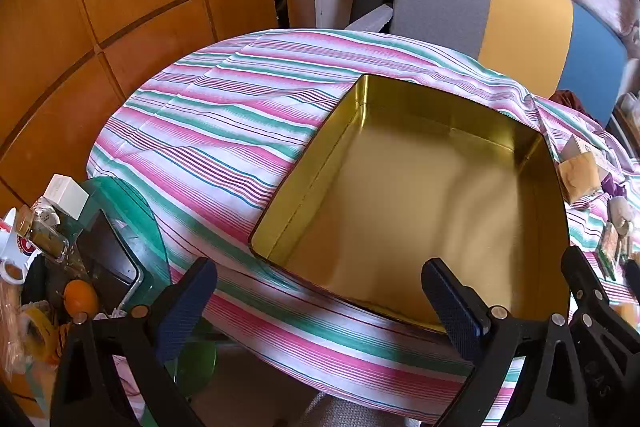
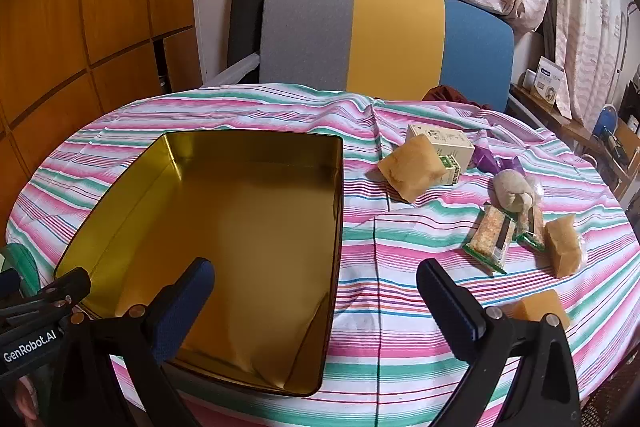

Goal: Organize objects
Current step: 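Grasp the yellow sponge on the cloth with the right gripper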

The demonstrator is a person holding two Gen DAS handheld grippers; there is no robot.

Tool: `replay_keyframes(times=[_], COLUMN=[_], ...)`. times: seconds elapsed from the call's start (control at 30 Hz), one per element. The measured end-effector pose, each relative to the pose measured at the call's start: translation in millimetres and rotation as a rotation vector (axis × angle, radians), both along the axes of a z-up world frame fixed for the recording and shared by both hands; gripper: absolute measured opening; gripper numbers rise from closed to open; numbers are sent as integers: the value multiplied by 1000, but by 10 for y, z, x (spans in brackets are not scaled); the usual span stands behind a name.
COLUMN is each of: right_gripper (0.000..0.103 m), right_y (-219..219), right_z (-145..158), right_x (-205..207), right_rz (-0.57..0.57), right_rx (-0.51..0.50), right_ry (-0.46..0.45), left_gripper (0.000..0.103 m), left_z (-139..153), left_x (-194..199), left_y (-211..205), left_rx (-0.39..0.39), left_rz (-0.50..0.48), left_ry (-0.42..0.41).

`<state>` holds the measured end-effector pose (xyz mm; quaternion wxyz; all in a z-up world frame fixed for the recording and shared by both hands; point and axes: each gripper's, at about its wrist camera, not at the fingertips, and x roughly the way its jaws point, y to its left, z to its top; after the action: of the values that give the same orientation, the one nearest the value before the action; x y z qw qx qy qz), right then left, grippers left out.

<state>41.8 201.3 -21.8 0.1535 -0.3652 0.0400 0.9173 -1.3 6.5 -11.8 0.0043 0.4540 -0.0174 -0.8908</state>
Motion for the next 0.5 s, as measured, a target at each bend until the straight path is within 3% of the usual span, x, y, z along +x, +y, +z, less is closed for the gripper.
replay_keyframes(times=[0.37,0.5], right_gripper=[103,103], right_y=[47,128], right_z=[19,87], right_x=[36,154], right_rz=[-4,3], right_rx=[2,3], right_ry=[9,80], left_gripper=[103,103], left_z=[5,-7], left_x=[19,43], left_y=[47,70], left_rx=[0,45], left_rz=[-8,-30], left_ry=[0,-6])
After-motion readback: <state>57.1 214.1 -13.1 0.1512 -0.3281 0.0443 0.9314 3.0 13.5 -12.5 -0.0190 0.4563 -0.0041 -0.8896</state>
